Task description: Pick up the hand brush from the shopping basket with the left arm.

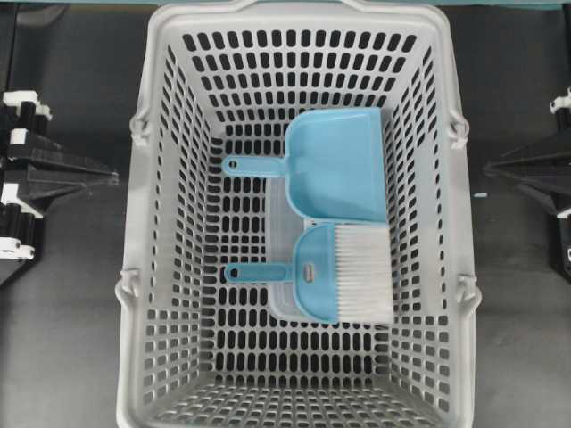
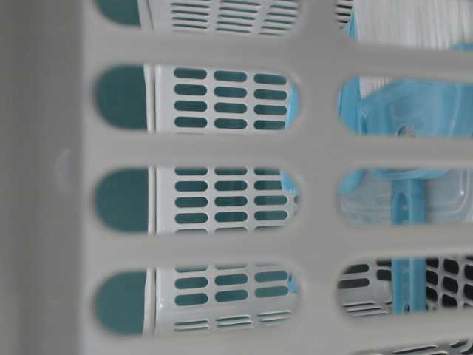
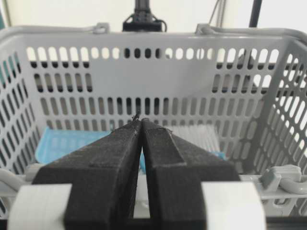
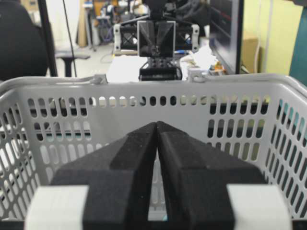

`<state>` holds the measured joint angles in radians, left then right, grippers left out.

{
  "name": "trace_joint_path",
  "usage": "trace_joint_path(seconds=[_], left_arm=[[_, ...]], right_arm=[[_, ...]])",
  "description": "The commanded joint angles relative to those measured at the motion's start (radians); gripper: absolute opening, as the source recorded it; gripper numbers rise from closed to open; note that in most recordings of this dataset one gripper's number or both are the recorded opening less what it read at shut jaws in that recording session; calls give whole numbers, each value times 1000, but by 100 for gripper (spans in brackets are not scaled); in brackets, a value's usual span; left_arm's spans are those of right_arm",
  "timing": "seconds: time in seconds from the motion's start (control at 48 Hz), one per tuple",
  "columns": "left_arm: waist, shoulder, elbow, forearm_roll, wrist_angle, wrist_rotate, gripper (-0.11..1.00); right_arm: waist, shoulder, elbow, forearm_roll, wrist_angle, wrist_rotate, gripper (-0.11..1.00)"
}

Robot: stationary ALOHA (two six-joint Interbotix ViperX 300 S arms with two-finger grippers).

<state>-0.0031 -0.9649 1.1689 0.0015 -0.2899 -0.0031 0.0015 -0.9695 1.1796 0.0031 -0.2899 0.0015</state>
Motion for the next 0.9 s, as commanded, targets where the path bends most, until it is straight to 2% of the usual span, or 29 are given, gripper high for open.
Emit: trace_joint_path(seconds=[0.0, 0.042, 0.083, 0.208, 0.271, 0.417, 0.521, 0.646, 0.729, 0.792, 0.875], left_arm=[[6, 14, -41, 41, 0, -29, 6], [8, 21, -46, 41, 6, -40, 4], [11, 26, -48, 41, 12, -48, 0], [9, 51, -46, 41, 43, -67, 0], [5, 58, -49, 41, 46, -83, 0], [5, 60, -69, 41, 78, -92, 0], [-2, 66, -117, 41, 167, -91, 0], [-15, 91, -241, 41, 362, -87, 0], [-26, 138, -354, 41, 529, -84, 0], [-28, 184, -431, 41, 637, -97, 0], [-28, 255, -528, 41, 782, -98, 0]], right_arm=[[-6, 11, -21, 3, -9, 8, 0], [-6, 11, -21, 15, -9, 8, 3], [-6, 11, -21, 28, -8, 14, 14], [-6, 12, -20, 31, -8, 31, 52], [-6, 12, -20, 29, -8, 34, 61], [-8, 12, -20, 29, 0, 29, 58], [-6, 9, -21, 29, 0, 32, 46], [-6, -2, -26, 29, 6, 34, 21], [-9, -8, -28, 29, 15, 32, 8], [-8, -11, -29, 29, 25, 34, 3], [-8, -14, -29, 29, 49, 34, 5]])
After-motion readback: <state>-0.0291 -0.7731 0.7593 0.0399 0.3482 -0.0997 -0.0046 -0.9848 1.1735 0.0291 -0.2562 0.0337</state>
